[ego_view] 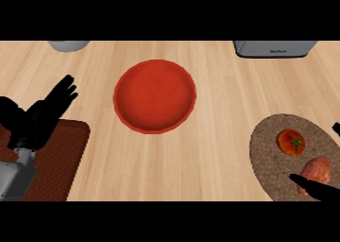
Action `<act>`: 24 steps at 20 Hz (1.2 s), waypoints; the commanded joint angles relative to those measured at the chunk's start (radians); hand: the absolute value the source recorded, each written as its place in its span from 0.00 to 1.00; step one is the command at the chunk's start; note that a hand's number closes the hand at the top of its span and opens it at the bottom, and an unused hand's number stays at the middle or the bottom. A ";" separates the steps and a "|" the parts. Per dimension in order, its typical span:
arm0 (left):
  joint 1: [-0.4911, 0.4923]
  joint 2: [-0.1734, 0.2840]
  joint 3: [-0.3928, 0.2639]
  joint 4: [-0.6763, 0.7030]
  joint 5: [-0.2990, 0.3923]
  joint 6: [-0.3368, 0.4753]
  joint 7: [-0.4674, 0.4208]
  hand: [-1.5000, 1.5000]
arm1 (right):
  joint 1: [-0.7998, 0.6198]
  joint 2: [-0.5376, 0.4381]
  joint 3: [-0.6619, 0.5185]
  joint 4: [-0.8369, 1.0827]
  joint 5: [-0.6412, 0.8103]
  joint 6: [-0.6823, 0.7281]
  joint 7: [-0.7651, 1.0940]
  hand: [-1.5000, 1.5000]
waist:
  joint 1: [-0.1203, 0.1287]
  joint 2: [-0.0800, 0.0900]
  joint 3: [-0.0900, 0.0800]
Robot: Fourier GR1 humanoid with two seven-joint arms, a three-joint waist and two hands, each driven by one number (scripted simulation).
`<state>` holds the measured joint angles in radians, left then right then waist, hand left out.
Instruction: Pick the tomato from the placemat and place it in the bowl
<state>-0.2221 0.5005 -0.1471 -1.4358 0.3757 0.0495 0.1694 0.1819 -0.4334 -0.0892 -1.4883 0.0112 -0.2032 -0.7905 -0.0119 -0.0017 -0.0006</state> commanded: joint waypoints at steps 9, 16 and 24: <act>-0.013 0.003 0.031 -0.013 0.002 -0.016 0.033 0.50 | 0.121 -0.254 0.086 -0.416 0.327 0.031 0.724 0.00 | 0.010 0.003 -0.004; 0.020 -0.003 0.044 -0.042 -0.006 -0.055 0.025 0.50 | 0.036 -0.295 0.168 -0.618 0.420 0.219 1.104 0.00 | 0.017 0.001 -0.001; 0.010 -0.026 0.077 -0.024 -0.022 -0.083 0.051 0.50 | -0.029 -0.272 0.215 -0.650 0.493 0.392 1.333 0.00 | 0.011 0.001 0.000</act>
<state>-0.2168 0.4622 -0.1099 -1.4778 0.3368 0.0108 0.2211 0.1681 -0.7163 0.1145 -2.1065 0.4752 0.1174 0.4314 0.0022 -0.0002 -0.0012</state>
